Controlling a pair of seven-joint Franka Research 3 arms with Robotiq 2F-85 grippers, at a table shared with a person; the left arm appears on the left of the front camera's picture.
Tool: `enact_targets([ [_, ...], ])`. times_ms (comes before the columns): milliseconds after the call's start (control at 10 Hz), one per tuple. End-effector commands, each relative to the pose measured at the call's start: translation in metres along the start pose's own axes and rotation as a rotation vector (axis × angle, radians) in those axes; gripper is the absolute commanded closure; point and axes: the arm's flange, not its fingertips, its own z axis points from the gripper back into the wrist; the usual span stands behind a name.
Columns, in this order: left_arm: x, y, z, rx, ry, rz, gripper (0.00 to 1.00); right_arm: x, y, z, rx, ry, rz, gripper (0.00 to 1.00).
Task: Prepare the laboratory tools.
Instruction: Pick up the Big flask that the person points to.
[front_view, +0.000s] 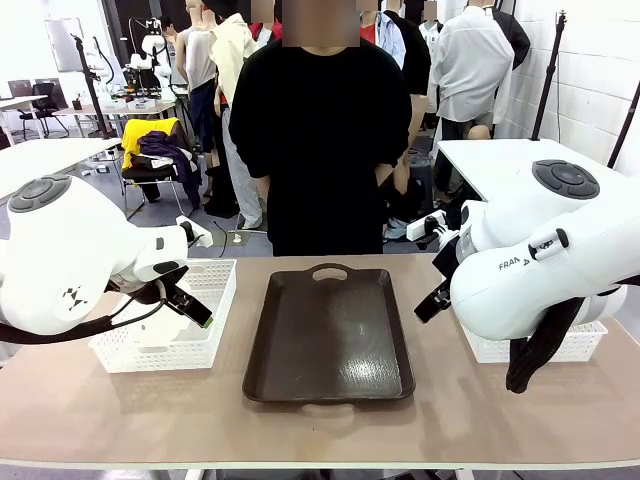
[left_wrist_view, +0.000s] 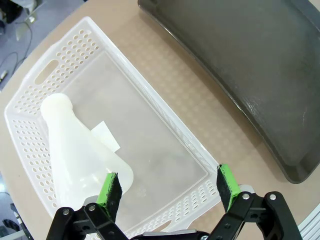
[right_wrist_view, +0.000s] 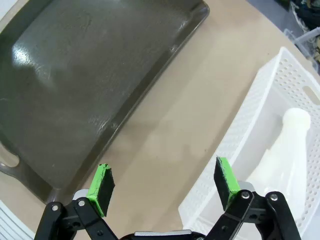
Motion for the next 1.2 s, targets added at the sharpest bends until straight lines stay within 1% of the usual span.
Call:
enact_targets([
  [0, 0.0, 0.001, 0.0, 0.0, 0.0, 0.002, 0.0, 0.0, 0.0, 0.0, 0.0, 0.0, 0.0, 0.0],
  [900, 0.0, 0.0, 0.0, 0.0, 0.0, 0.0, 0.0, 0.0, 0.0, 0.0, 0.0, 0.0, 0.0, 0.0],
  [1000, 0.006, 0.007, 0.02, 0.04, -0.042, 0.015, 0.0, 0.003, -0.008, 0.021, 0.051, -0.011, -0.028, 0.0],
  [1100, 0.011, 0.018, 0.042, 0.045, -0.098, 0.052, 0.0, 0.005, -0.022, 0.046, 0.104, -0.043, -0.074, 0.0],
])
